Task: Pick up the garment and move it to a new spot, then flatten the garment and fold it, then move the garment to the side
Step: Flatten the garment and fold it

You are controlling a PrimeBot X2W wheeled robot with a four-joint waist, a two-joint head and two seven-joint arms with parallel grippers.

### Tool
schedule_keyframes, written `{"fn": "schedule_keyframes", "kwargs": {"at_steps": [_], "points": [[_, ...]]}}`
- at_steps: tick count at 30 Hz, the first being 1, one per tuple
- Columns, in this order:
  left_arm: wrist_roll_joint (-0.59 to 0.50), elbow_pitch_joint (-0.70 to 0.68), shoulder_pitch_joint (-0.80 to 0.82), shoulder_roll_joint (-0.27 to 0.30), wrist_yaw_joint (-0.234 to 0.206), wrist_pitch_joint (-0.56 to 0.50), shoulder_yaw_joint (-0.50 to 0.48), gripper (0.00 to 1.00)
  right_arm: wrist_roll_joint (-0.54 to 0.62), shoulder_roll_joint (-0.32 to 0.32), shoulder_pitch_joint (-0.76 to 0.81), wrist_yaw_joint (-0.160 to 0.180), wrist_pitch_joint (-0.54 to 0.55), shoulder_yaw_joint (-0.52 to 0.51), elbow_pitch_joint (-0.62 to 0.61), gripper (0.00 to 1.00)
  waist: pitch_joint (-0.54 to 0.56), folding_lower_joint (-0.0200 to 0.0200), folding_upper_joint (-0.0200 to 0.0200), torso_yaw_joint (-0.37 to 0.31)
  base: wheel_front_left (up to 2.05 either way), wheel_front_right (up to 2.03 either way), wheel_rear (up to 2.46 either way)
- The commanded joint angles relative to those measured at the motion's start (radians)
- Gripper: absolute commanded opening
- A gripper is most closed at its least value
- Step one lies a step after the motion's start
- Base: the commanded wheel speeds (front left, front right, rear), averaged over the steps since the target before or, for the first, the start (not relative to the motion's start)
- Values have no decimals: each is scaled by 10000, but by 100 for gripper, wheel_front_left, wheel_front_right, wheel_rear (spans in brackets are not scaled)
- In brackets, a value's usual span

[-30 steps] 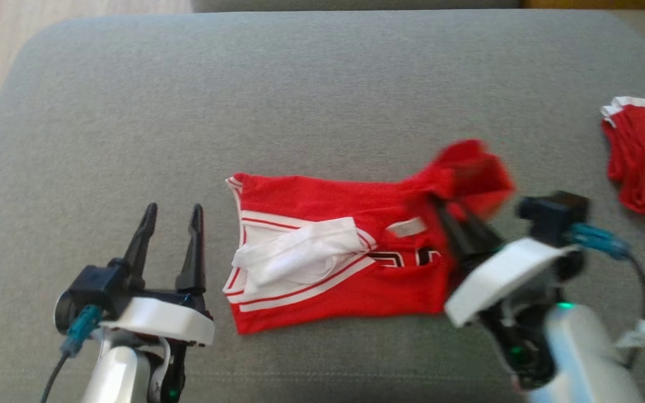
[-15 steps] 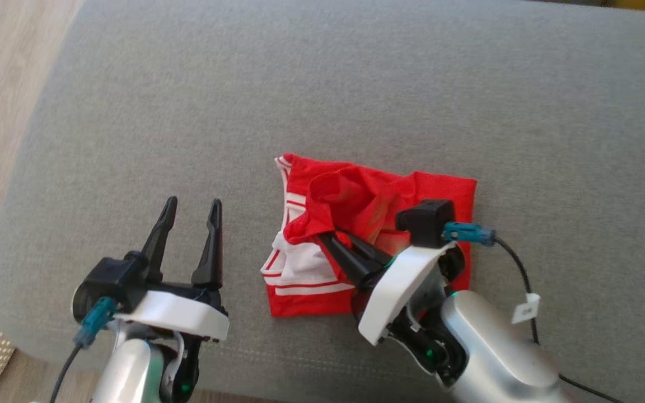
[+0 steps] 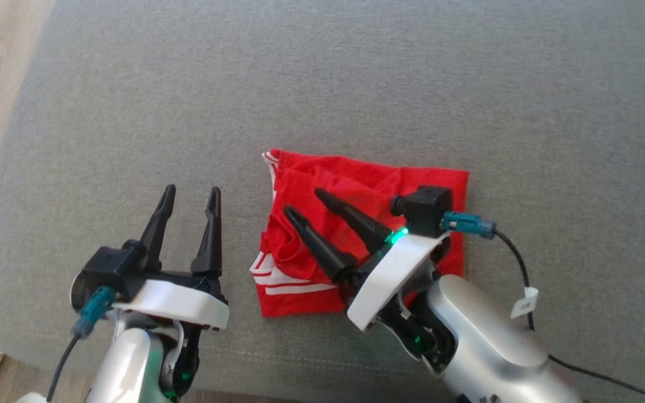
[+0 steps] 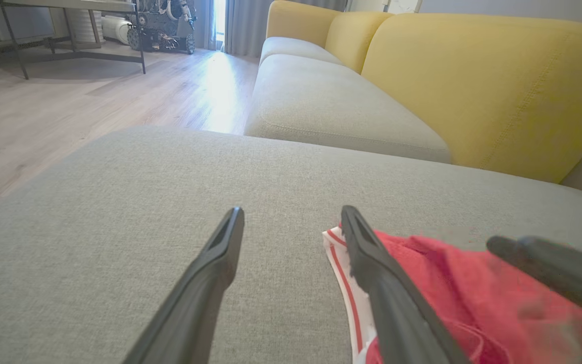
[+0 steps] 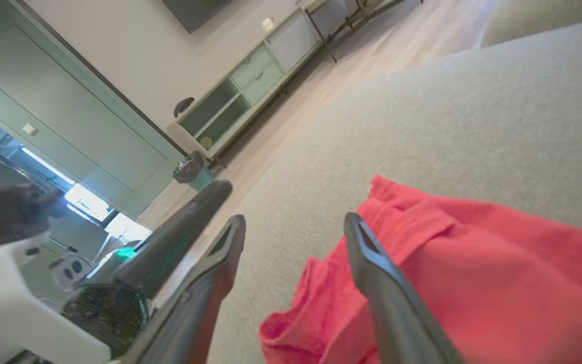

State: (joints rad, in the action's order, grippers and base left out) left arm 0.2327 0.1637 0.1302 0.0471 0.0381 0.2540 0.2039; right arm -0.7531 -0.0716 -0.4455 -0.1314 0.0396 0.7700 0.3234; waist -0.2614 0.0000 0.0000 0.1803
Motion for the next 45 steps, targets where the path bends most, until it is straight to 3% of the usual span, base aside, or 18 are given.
{"fn": "schedule_keyframes", "kwargs": {"at_steps": [1,6,16,17,21,29,45], "points": [[-78,-292,339,33,-18,78,-432,100,-43,213,-225,7,-211,70,-584,100,57,0,0,-151,0,0,0],[-206,-326,284,36,-14,78,-607,100,642,212,3,7,-647,-1015,-1466,100,168,0,0,-479,0,0,0],[-401,-493,8,241,-119,78,-1093,100,2913,-209,1950,7,-636,-5342,-3248,100,426,0,0,-1100,0,0,0],[-431,-511,-90,300,-162,78,-1167,100,3377,-272,2406,7,-599,-6143,-3547,100,507,0,0,-1199,0,0,0],[-504,-558,-306,424,-228,78,-1221,100,4224,-400,3181,7,-555,-7246,-4016,100,648,0,0,-1361,0,0,0],[-545,-632,-729,605,-306,-74,-1167,100,5308,-488,4172,7,-506,-7784,-4361,100,994,0,0,-1455,0,0,0],[-488,-875,-1025,706,-473,-284,-1057,100,5461,-349,4496,7,-324,-7747,-4525,100,1235,0,0,-1312,0,0,0]]}}
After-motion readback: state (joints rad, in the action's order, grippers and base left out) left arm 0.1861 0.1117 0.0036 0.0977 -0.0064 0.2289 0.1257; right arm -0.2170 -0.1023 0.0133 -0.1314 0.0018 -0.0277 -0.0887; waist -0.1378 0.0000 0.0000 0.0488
